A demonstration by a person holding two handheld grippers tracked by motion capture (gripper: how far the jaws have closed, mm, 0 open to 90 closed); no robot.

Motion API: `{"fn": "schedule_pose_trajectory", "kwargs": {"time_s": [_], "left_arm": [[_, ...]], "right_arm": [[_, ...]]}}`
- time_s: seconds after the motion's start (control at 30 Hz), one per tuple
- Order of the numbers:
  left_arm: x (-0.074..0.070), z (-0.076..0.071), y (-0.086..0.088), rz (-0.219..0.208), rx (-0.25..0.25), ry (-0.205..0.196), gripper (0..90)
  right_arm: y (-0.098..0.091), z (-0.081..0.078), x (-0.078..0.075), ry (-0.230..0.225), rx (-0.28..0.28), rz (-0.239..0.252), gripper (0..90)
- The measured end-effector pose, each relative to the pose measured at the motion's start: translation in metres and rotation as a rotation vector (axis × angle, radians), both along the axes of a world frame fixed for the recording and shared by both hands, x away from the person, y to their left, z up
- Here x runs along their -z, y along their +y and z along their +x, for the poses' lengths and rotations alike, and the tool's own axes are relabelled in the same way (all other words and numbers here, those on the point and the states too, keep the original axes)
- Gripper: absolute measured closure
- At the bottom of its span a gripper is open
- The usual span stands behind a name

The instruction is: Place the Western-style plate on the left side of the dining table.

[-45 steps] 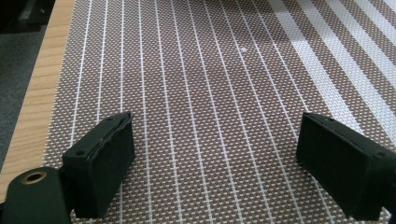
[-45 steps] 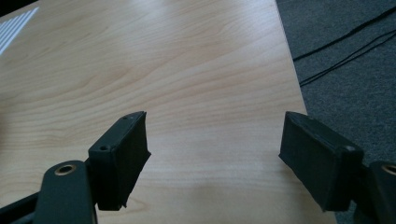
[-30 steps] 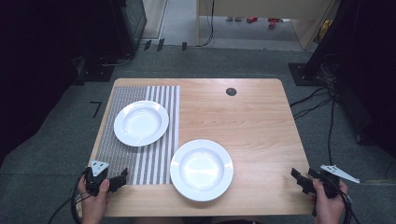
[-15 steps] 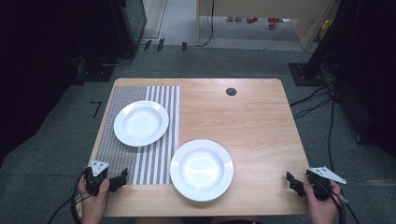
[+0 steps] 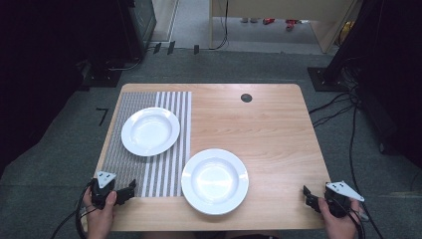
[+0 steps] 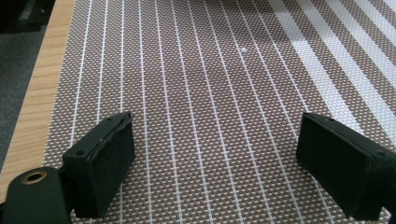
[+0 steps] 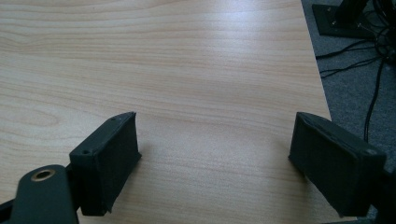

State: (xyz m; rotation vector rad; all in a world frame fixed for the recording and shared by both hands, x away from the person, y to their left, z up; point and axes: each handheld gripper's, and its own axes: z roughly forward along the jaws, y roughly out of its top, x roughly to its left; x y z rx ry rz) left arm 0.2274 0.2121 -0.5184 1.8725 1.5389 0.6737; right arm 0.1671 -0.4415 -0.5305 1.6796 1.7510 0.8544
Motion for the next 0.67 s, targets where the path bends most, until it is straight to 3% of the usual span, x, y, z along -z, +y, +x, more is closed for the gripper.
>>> {"fn": "schedule_pose_trajectory", "kwargs": {"time_s": [0.67], "left_arm": [[0.0,0.0004,0.0,-0.001,-0.002,0.001,11.6]], "right_arm": [[0.0032,0.0019,0.0003,0.017,0.002,-0.002,7.9]]}}
